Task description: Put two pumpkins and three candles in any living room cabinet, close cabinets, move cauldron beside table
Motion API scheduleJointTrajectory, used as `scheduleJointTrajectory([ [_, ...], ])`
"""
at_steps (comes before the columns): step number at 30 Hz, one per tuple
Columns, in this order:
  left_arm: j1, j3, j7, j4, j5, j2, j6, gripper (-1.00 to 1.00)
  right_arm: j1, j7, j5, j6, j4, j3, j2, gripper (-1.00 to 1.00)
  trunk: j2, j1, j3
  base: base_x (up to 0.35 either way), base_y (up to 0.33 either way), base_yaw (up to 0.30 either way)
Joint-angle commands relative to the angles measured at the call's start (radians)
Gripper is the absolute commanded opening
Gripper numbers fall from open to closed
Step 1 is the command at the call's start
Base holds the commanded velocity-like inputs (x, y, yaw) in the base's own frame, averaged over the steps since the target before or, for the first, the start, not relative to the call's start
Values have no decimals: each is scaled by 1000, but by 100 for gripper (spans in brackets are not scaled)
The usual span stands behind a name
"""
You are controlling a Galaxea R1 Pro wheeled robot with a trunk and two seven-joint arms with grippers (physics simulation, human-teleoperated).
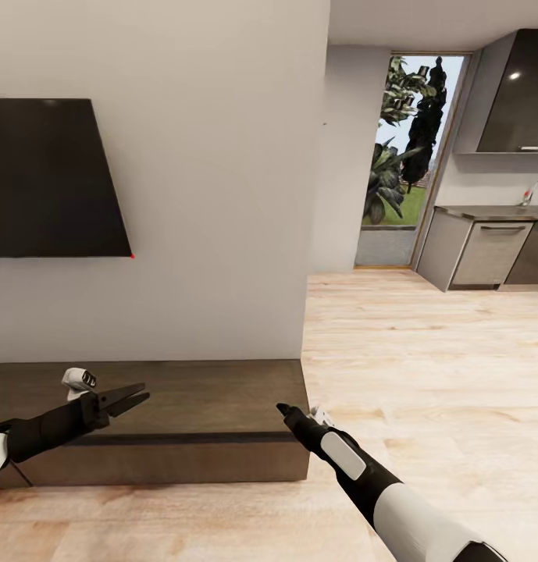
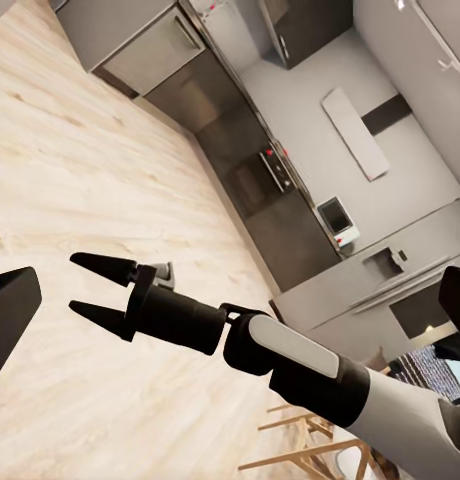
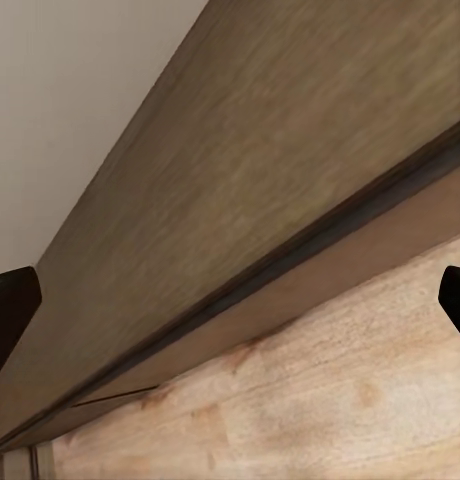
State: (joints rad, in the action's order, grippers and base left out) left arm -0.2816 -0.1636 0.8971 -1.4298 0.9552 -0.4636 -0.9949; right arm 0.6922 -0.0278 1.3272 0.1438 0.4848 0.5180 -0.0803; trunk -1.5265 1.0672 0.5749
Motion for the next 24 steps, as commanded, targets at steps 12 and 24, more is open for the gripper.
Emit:
scheduleJointTrajectory([
  [12, -1, -2, 3, 0, -1, 0, -4, 100, 1, -3, 7, 3, -3, 5, 1, 100, -57, 31, 26, 0, 0, 0],
  [24, -1, -2, 3, 0, -1, 0, -4, 100, 1, 16, 6, 1, -3, 4, 1, 100, -141, 77, 64, 0, 0, 0],
])
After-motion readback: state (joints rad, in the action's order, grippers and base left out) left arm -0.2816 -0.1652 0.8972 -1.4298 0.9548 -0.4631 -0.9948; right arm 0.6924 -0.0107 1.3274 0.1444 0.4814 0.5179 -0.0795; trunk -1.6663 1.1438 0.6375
